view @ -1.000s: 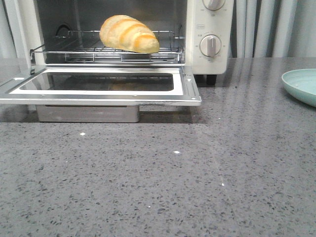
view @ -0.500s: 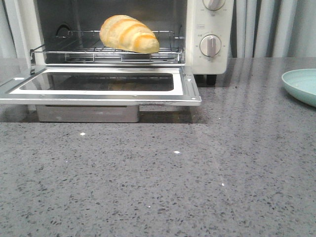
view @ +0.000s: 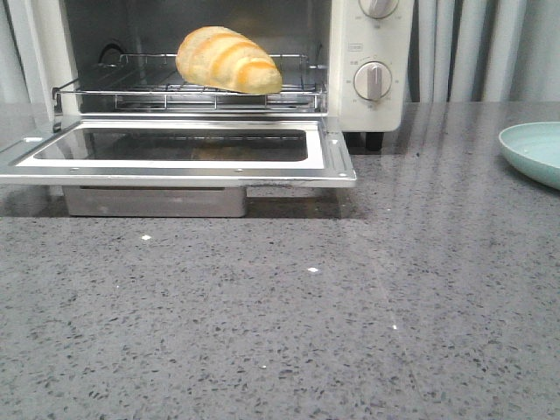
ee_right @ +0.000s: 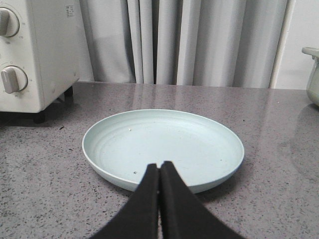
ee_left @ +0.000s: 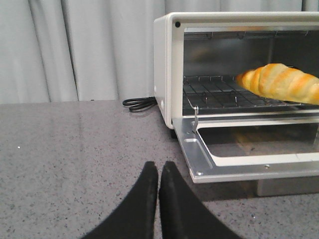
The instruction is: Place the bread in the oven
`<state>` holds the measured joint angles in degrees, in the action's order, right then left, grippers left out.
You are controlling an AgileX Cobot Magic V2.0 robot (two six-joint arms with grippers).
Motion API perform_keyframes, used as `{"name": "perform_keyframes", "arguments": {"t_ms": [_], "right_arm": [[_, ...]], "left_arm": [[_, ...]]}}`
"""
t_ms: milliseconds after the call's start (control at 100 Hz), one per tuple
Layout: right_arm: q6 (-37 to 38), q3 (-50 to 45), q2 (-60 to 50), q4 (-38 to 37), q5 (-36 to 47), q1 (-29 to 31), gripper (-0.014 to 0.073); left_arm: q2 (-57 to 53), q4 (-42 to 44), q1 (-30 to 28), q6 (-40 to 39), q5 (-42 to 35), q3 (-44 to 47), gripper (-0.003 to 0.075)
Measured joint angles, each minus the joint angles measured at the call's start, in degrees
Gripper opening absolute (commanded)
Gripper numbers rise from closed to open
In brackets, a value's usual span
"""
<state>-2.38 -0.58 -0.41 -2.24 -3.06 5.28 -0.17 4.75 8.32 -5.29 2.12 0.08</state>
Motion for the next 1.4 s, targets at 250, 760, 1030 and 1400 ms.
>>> {"name": "perform_keyframes", "arguments": {"t_ms": [250, 760, 1030, 1400], "right_arm": [[0.0, 0.0, 0.0, 0.0, 0.0, 0.0, -0.0068], [0.0, 0.0, 0.0, 0.0, 0.0, 0.0, -0.0068], [0.0, 0.0, 0.0, 0.0, 0.0, 0.0, -0.0068], [0.0, 0.0, 0.0, 0.0, 0.0, 0.0, -0.0068]], "left_arm": [[0.0, -3.81, -2.83, 0.07, -1.63, 0.09, -0.0021], [0.0, -4.75, -5.27, 0.72, -2.51, 0.09, -0.0021], [0.0, -4.75, -6.26, 0.72, -4.17, 0.09, -0.0021], [0.0, -4.75, -6.7, 0.72, -4.07, 0.09, -0.0021]]}}
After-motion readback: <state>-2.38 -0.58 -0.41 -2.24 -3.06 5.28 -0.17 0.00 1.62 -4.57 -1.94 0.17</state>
